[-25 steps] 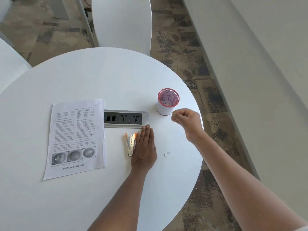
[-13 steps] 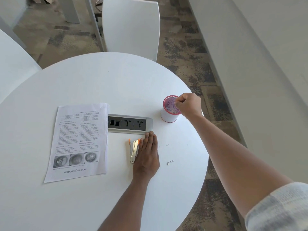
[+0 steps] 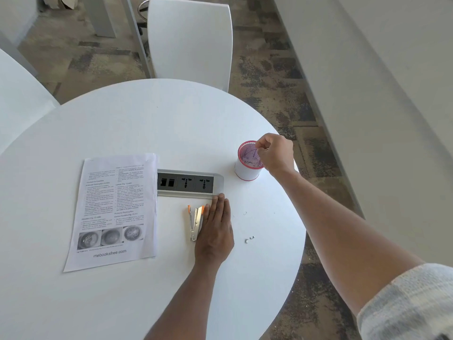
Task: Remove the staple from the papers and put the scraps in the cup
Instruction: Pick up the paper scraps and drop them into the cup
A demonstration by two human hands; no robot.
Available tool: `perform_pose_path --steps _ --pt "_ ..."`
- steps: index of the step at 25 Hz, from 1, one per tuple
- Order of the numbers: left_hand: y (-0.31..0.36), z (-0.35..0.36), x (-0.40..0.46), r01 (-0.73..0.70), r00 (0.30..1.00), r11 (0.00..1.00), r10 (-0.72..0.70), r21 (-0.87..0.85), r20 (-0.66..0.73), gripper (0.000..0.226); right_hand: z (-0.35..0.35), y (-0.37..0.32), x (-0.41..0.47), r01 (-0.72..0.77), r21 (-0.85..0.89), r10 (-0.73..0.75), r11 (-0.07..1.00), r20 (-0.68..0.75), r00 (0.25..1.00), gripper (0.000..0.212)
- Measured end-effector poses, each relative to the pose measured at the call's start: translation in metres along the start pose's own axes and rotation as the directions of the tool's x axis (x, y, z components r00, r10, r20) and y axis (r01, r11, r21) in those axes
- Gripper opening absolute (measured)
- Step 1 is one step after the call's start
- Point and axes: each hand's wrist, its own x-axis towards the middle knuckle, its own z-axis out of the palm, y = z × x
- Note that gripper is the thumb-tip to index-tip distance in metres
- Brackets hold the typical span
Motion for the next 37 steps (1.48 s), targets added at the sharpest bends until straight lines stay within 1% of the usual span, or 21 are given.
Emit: perform_pose_path --steps 4,7,8,11,13,14,16,18,19,21,23,25,27,31,37 --pt "0.0 -0.001 -0.001 -0.007 1.0 1.0 0.007 -0.007 -0.01 0.059 0.004 0.002 -0.001 -0.003 -0.005 0.003 1.0 -0.006 1.0 0.017" --pt "0.0 -0.002 0.0 -0.007 1.0 1.0 0.007 -0.008 -0.013 0.058 0.001 0.001 -0.004 0.019 0.004 -0.019 1.0 0.034 0.999 0.028" --pt "0.0 -0.002 0.0 -0.007 1.0 1.0 0.006 -0.012 -0.016 0.058 -0.002 -0.001 -0.008 0.036 0.029 -0.036 0.999 0.026 0.999 0.03" --pt "0.0 -0.001 0.0 -0.011 1.0 1.0 0.011 -0.017 -0.019 0.057 -0.006 0.002 -0.046 0.082 0.143 -0.077 0.986 -0.04 0.996 0.022" --pt "-0.001 -0.001 -0.001 -0.008 1.0 1.0 0.008 -0.026 0.001 0.058 0.003 0.019 -0.091 0.057 0.147 -0.06 0.987 0.012 0.998 0.021" --pt "-0.001 -0.002 0.0 -0.008 1.0 1.0 0.009 -0.025 0.011 0.059 0.011 0.031 -0.114 0.035 0.106 -0.043 0.994 0.067 0.997 0.024" --pt "0.0 -0.003 0.002 -0.006 1.0 1.0 0.007 -0.026 0.019 0.06 0.024 0.054 -0.154 0.014 -0.031 -0.009 0.999 0.173 0.985 0.031" --pt "-0.001 -0.003 0.001 -0.002 1.0 0.999 0.002 -0.032 0.024 0.059 0.032 0.07 -0.183 0.035 -0.141 -0.001 0.989 0.228 0.974 0.04" --pt "-0.001 -0.002 -0.001 -0.003 1.0 1.0 0.003 -0.024 0.02 0.058 0.034 0.075 -0.195 0.057 -0.178 -0.011 0.982 0.245 0.969 0.041" --pt "0.001 0.001 -0.007 -0.009 1.0 1.0 0.01 -0.022 0.014 0.058 0.036 0.08 -0.214 0.109 -0.25 -0.038 0.962 0.273 0.961 0.03" --pt "0.001 0.003 -0.009 -0.012 1.0 1.0 0.013 -0.016 0.018 0.057 0.039 0.079 -0.221 0.108 -0.266 -0.029 0.958 0.284 0.958 0.015" --pt "0.003 0.002 -0.008 -0.016 1.0 1.0 0.016 -0.015 0.017 0.057 0.042 0.076 -0.222 0.102 -0.297 -0.015 0.95 0.279 0.96 0.006" --pt "0.001 0.001 -0.003 -0.008 1.0 1.0 0.009 -0.023 0.018 0.057 0.047 0.072 -0.219 0.121 -0.336 -0.026 0.934 0.273 0.962 0.009" --pt "-0.001 0.0 0.0 -0.005 1.0 1.0 0.006 -0.021 0.005 0.058 0.054 0.062 -0.219 0.108 -0.372 -0.012 0.922 0.253 0.967 0.018" --pt "-0.002 0.0 0.0 -0.012 1.0 1.0 0.012 0.0 -0.007 0.057 0.052 0.06 -0.208 0.144 -0.44 -0.004 0.886 0.303 0.953 0.018"
